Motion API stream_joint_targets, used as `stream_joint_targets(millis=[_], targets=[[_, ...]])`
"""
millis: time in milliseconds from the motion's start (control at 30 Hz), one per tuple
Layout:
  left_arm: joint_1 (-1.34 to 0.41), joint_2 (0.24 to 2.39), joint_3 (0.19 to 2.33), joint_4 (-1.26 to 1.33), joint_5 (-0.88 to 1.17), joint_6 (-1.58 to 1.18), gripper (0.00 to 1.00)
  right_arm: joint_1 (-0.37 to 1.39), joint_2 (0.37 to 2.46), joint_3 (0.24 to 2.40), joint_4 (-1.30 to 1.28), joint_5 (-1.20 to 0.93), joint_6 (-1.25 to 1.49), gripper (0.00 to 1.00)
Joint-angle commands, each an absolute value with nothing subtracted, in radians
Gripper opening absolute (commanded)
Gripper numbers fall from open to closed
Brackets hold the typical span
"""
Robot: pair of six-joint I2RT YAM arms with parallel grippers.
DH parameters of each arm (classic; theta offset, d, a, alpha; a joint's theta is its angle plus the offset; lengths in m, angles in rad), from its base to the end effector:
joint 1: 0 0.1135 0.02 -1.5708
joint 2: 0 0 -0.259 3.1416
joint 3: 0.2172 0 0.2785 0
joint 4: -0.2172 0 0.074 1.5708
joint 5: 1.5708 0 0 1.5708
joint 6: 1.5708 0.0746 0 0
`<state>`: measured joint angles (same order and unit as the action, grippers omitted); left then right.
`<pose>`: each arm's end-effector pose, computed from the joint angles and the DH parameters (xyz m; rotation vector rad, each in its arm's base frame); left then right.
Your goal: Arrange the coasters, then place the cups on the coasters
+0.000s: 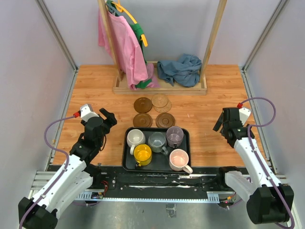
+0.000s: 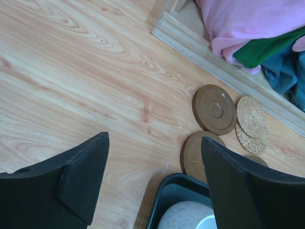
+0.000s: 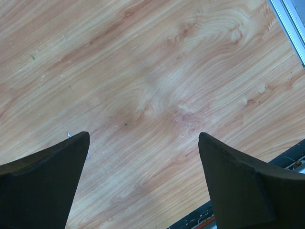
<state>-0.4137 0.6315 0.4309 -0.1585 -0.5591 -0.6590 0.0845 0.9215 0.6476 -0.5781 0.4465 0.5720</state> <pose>0.2154 -0.0514 0.2228 -0.5889 1.7833 -0.1975 0.2364 -0.0123 0.1977 0.7515 2.2023 -0.2175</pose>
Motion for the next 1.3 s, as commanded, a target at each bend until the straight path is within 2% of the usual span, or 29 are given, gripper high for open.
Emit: stream_joint_targets(millis=[0, 400, 667, 800, 1000, 1267], targets=[[-0.41, 0.64, 0.428, -0.143, -0.579, -0.659, 0.82, 0.072, 0.929, 0.673, -0.597, 0.481, 0.594, 0.98], [-0.41, 0.664, 0.424, -0.101, -0.577, -0.651, 0.81, 0.072, 0.928, 0.671, -0.57, 0.457, 0.577, 0.98], [-0.41, 0.835, 0.472, 0.069, -0.56, -0.581, 0.81, 0.12, 0.976, 0.737, -0.484, 0.335, 0.517, 0.99], [-0.41, 0.927, 0.508, 0.156, -0.533, -0.565, 0.8, 0.198, 1.038, 0.789, -0.46, 0.361, 0.5, 0.98], [-0.403, 1.058, 0.561, 0.285, -0.46, -0.538, 0.72, 0.304, 1.163, 0.887, -0.418, 0.392, 0.474, 0.98], [-0.376, 1.288, 0.679, 0.384, -0.323, -0.536, 0.68, 0.385, 1.394, 1.063, -0.388, 0.326, 0.427, 0.99]])
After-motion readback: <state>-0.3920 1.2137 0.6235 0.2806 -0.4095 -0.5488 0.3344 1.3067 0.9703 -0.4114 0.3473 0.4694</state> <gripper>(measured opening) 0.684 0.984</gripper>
